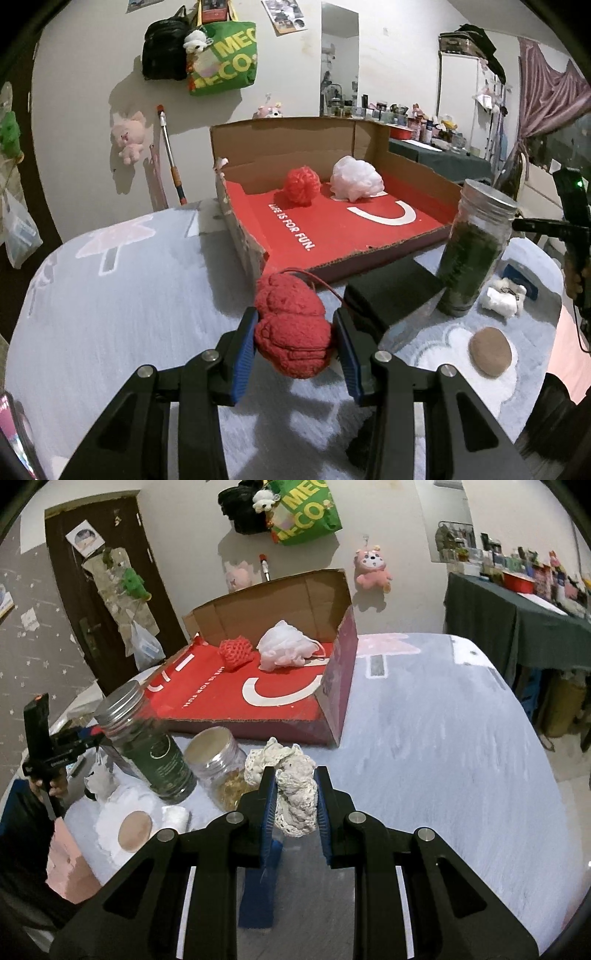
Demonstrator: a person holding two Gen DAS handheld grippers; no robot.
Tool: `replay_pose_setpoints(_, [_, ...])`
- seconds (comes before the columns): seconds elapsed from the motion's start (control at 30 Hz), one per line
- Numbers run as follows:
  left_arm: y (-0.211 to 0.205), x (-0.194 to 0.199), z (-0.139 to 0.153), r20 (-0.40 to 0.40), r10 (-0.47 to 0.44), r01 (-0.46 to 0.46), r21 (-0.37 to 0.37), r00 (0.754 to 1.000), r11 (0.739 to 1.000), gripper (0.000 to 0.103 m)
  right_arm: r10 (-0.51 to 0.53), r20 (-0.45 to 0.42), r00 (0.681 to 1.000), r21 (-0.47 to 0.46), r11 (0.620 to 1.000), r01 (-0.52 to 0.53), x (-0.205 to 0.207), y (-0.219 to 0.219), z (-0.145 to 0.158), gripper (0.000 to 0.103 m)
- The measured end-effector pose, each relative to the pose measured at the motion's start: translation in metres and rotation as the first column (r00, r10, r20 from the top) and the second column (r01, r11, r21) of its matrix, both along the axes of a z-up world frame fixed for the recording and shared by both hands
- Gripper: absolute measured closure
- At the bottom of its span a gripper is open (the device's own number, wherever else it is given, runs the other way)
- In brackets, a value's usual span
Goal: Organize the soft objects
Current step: 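Carry the red ball with the left tool while the right tool carries the scrunchie toward the box, then lower the red ball into the box and open the left tool while the right tool releases the scrunchie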
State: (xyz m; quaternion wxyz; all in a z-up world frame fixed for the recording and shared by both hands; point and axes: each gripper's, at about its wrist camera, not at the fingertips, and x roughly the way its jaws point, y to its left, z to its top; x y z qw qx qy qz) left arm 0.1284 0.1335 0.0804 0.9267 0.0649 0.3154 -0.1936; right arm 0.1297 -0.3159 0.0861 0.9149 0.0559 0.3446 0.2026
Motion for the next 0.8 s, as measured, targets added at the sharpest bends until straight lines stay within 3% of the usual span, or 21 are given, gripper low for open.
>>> replay_pose_setpoints(0.43, [-0.023, 0.036, 0.038, 0.024, -0.072, 0.073, -0.031, 0.997, 0.997, 0.060, 0.053, 0.054, 0.997, -0.035, 0.998, -0.051, 0.039, 0.021, 0.028, 0.084])
replay_pose_setpoints(0.67, [-0.055, 0.087, 0.046, -0.054, -0.059, 0.056, -0.058, 0.997, 0.997, 0.060, 0.074, 0.039, 0.996, -0.069, 0.995, -0.071, 0.085, 0.052, 0.044, 0.084])
replay_pose_setpoints(0.8, [-0.075, 0.111, 0.045, -0.095, -0.046, 0.043, -0.034, 0.994, 0.998, 0.060, 0.066, 0.014, 0.998, -0.143, 0.988, -0.064, 0.121, 0.079, 0.045, 0.084])
